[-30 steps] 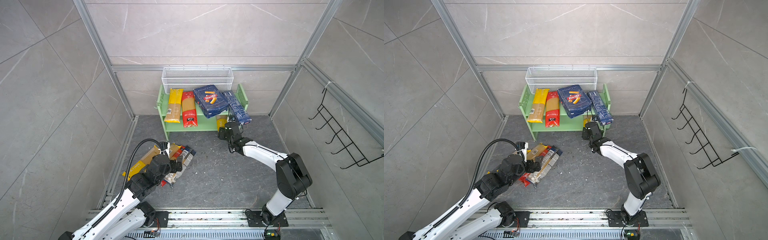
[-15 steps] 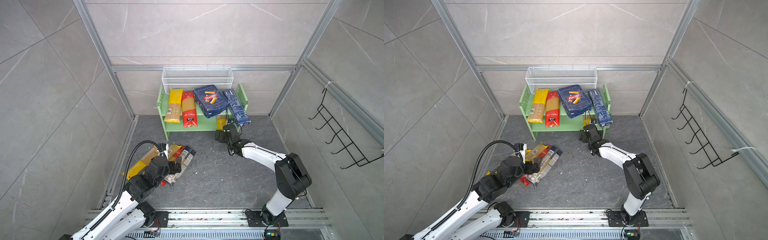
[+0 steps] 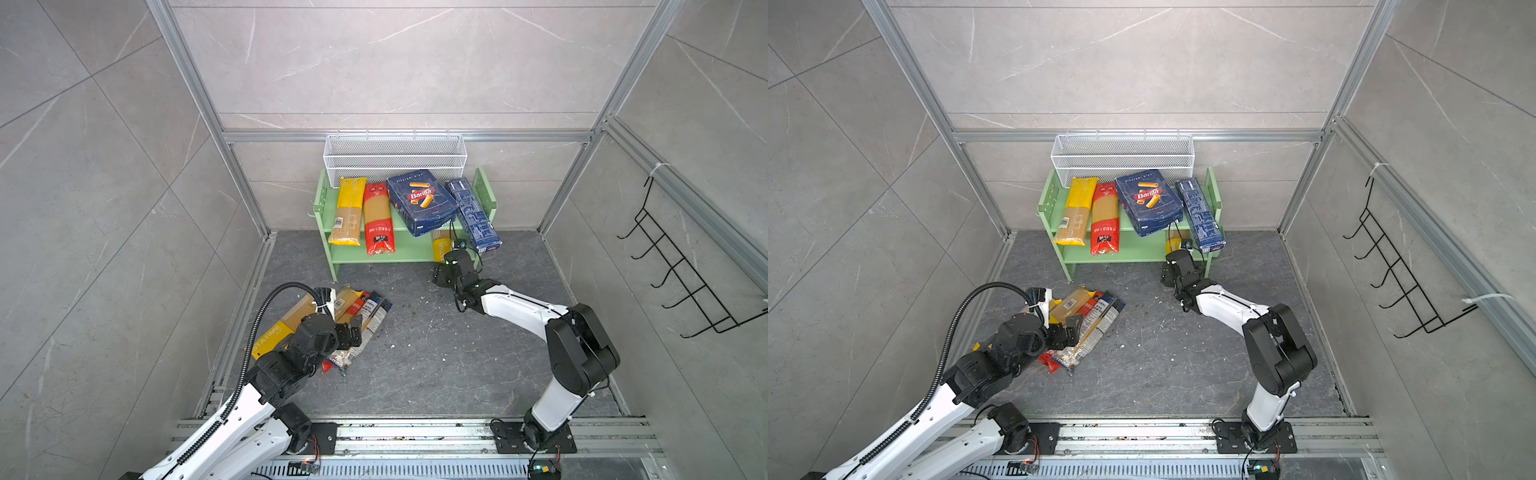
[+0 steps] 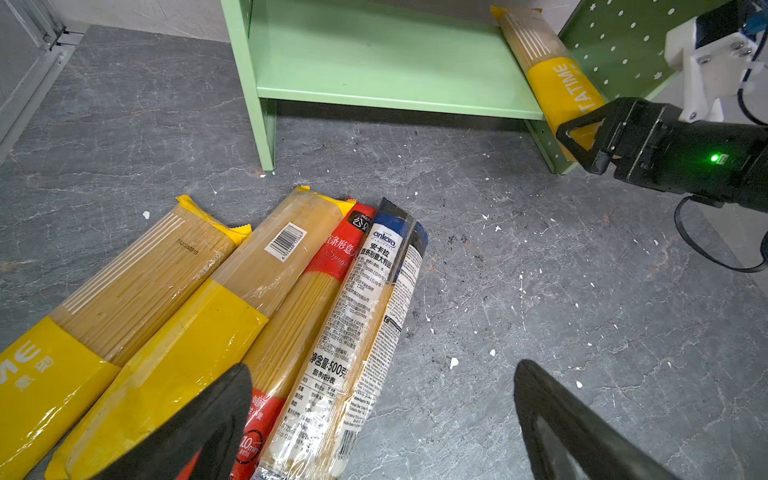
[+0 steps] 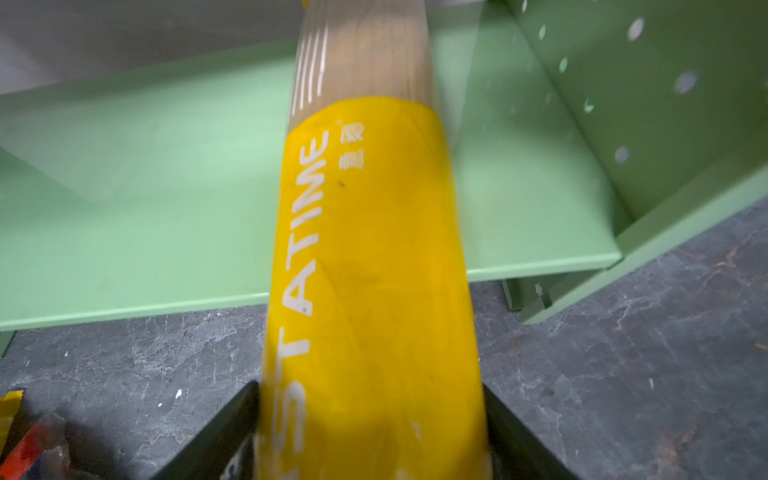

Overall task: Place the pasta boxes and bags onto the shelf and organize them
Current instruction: 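Lower the PASTATIME bag upright against the shelf end with the right gripper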

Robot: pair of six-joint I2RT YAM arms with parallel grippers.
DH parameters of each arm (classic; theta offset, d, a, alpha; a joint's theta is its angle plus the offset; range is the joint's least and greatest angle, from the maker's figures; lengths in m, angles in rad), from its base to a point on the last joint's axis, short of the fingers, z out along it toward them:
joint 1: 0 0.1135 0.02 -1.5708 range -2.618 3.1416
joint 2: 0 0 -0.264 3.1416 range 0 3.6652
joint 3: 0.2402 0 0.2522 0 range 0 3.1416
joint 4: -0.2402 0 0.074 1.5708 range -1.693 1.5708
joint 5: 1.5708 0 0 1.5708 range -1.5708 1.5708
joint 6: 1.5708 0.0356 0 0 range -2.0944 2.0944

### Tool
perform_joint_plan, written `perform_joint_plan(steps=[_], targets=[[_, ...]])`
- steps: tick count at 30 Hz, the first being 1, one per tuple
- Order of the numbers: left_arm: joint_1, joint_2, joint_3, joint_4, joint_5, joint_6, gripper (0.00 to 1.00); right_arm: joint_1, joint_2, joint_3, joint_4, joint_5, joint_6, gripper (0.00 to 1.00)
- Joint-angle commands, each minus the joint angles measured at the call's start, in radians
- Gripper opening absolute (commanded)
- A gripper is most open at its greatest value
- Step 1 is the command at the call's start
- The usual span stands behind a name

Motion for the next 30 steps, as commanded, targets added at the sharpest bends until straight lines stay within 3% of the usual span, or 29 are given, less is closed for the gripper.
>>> perform_joint_plan(steps=[1, 3, 8, 14, 21, 30], targets=[[-0.007, -0.016, -0.007, 0.002, 0.003, -0.014, 1.0, 0.006, 0.027, -0.002, -0.056, 0.007, 0.019, 0.77], [-0.007, -0.02, -0.007, 0.001, 0.003, -0.016, 1.0, 0.006, 0.024, -0.003, -0.056, 0.011, 0.019, 0.72], [-0.008, -0.024, -0.004, -0.003, 0.002, -0.016, 1.0, 0.006, 0.008, -0.003, -0.064, 0.033, 0.021, 0.45], [-0.007, -0.027, -0.005, -0.006, -0.001, -0.019, 1.0, 0.006, -0.002, -0.013, -0.072, 0.062, 0.026, 0.27], [-0.009, -0.022, 0.002, -0.01, -0.003, -0.015, 1.0, -0.006, -0.021, -0.042, -0.064, 0.116, 0.032, 0.23], [-0.01, 0.007, 0.007, 0.004, 0.0, -0.015, 1.0, -0.078, -0.053, -0.066, -0.061, 0.085, 0.014, 0.22]])
